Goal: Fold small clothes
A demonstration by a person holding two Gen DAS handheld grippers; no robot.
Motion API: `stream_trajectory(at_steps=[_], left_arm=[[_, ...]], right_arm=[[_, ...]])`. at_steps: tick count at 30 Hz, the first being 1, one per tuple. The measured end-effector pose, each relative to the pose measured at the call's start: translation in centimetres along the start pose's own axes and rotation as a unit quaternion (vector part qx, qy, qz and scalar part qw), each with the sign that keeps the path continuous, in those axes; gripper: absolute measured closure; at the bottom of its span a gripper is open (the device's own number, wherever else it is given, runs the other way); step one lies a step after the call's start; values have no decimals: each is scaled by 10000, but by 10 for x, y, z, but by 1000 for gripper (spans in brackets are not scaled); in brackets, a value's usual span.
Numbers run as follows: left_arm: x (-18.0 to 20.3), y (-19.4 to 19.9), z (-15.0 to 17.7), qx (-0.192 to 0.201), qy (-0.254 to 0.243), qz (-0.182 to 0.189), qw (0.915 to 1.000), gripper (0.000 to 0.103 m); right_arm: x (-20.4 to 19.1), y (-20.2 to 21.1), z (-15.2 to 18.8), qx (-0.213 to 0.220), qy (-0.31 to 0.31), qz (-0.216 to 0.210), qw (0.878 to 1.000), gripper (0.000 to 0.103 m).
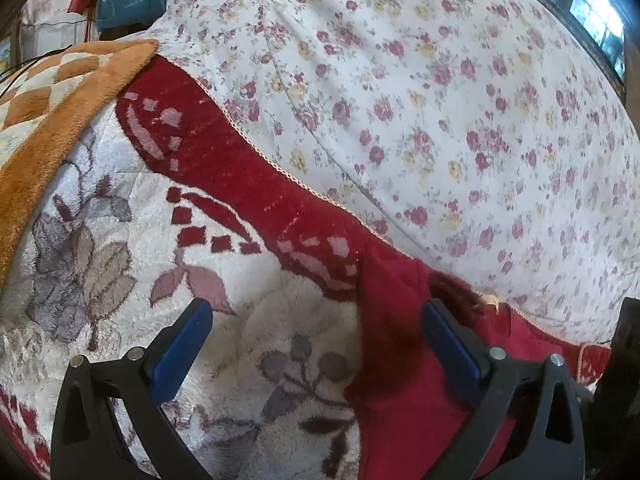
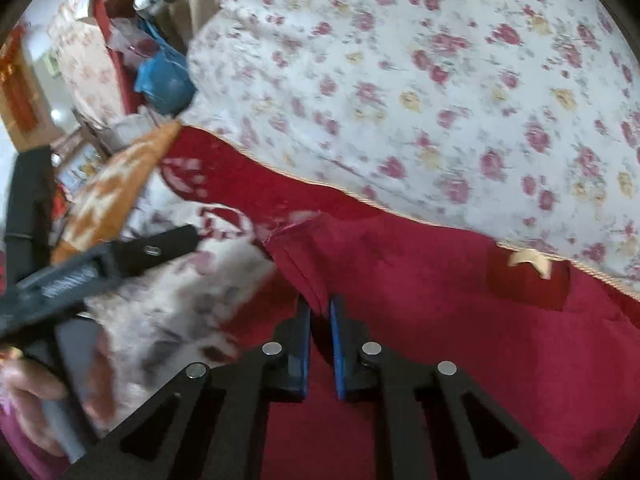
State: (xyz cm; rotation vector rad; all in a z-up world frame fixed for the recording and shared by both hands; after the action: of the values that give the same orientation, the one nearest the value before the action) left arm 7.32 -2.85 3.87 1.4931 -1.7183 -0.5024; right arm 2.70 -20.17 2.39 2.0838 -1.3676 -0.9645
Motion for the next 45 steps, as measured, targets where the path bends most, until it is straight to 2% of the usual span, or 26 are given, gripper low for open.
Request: stream_trajectory(at_steps=[4,5,6,8,9,11,13,14,16,17,18,19,21,24,28,30,33,35,38,40,42,45], left_arm=[[3,-2,1,22,-39,11,10000,0],[5,-3,2,-4,-72,24,10000,0],[7,-4,4,-25,-105,40,9999,0],[14,-4,8,-60,-238,121,9996,0],[18,-2,9,-38,-305,159,9994,0],[28,-1,14,-7,-450,229,9987,0],[38,-5,22,-81,-659,263,9974,0],[42,-7,26,-117,-744,241,9969,0],[49,-16,36,-262,-989,127,9947,0],[52,-25,43,-438,-1191,-54,9919,0],[51,-32,49,-571,-1334,-239,9891,0],[50,-39,55,-677,-1442,-427,9863,0],[47,-48,61,-768,-1428,-503,9855,0],[44,-45,58,-773,-1261,-408,9882,0],[44,-46,60,-737,-1339,-465,9872,0],[45,-48,60,-754,-1336,-458,9871,0],[46,-50,59,-777,-1328,-425,9872,0],[46,-51,59,-780,-1330,-429,9871,0],[46,-51,60,-775,-1337,-441,9870,0],[45,-51,60,-770,-1320,-443,9873,0],[45,-50,61,-752,-1327,-456,9873,0],[45,-50,62,-721,-1345,-484,9871,0]], right_arm=[[-10,-32,18,-537,33,86,9985,86],[-6,-32,22,-669,-112,31,9977,74],[1,-21,24,-614,-248,-21,9978,63],[20,16,25,-284,-350,174,9988,54],[37,41,28,-109,-410,460,9980,46],[73,77,35,64,-619,1124,9917,42],[116,103,51,-59,-859,1866,9786,42],[146,113,66,-271,-1009,2345,9665,42],[180,123,90,-478,-1212,2866,9491,50],[197,126,105,-665,-1388,3005,9413,57],[210,128,121,-806,-1556,2950,9393,56],[213,134,125,-667,-1656,2841,9420,53],[215,145,127,-694,-1838,2687,9430,52],[206,158,103,-267,-1755,2657,9476,50],[205,135,73,-129,-1522,2568,9543,49],[219,115,67,-223,-1620,2588,9520,49],[258,90,72,-472,-1867,2885,9379,49],[266,94,73,-344,-2183,2658,9384,48],[254,113,75,-312,-2183,2709,9370,48],[239,124,79,-287,-2037,2662,9417,45],[220,135,91,-303,-1862,2616,9466,45],[205,138,117,-490,-1834,2603,9467,45]])
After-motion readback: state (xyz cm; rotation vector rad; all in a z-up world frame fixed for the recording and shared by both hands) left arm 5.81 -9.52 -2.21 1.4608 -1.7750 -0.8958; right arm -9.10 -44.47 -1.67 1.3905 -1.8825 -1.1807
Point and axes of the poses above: each gripper's, at about its wrist camera, not at the fingertips, and y roughly against the way its jaws point, x to its right, z to its underside, the point moved 6 cm from there along -y, roughly the way its jaws point
